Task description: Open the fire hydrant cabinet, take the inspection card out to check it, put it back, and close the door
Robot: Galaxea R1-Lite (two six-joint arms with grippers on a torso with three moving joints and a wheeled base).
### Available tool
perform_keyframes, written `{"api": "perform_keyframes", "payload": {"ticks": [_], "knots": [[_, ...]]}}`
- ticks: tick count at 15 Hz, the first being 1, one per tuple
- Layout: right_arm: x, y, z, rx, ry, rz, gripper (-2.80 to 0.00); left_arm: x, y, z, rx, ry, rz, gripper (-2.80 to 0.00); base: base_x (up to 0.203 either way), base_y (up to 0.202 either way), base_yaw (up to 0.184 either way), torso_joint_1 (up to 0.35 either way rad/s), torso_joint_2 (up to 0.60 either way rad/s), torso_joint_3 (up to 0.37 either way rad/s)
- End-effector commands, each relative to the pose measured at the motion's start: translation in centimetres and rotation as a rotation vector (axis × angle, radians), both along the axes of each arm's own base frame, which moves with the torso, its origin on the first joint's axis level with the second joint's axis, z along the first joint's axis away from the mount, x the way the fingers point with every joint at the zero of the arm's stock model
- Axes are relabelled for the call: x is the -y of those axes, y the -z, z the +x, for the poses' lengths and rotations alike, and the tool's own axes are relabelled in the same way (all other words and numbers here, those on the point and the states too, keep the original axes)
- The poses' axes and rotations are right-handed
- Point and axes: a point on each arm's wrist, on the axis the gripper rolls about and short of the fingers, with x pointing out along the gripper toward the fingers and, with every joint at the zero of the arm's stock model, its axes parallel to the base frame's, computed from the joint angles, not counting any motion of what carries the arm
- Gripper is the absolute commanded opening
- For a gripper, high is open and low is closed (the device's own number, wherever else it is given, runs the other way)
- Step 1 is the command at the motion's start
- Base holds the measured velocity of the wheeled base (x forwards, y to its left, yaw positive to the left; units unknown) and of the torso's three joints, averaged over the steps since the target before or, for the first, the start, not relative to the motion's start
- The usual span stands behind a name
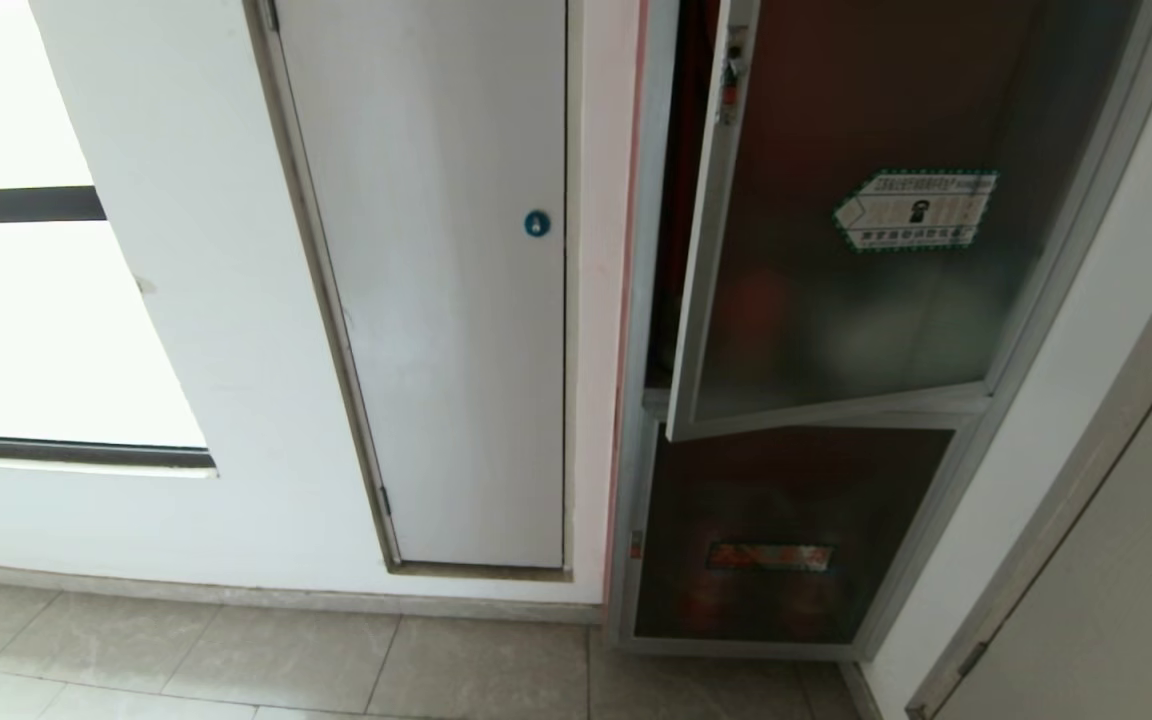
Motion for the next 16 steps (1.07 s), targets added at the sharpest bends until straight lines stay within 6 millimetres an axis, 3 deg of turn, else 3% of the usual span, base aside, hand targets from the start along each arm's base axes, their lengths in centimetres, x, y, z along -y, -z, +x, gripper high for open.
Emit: {"api": "perform_keyframes", "payload": {"ticks": [1, 4, 11, 16], "knots": [[-0.1, 1.8, -2.3, 0.063, 0.003, -0.003, -2.8, 0.0, 0.3, 0.1, -0.012, 0.0, 0.0, -2.8, 0.0, 0.0, 0.0, 0.0, 0.0, 0.0], [0.0, 4.8, -2.2, 0.016, -0.002, -0.028, -2.8, 0.0, 0.3, 0.1, -0.012, 0.0, -0.001, -2.8, 0.0, 0.0, 0.0, 0.0, 0.0, 0.0], [0.0, 9.2, -3.3, 0.046, -0.036, -0.126, -2.8, 0.0, 0.3, 0.1, -0.012, 0.0, 0.0, -2.8, 0.0, 0.0, 0.0, 0.0, 0.0, 0.0], [0.0, 10.3, -2.3, 0.064, -0.037, -0.117, -2.8, 0.0, 0.3, 0.1, -0.012, 0.0, 0.0, -2.8, 0.0, 0.0, 0.0, 0.0, 0.0, 0.0]]}}
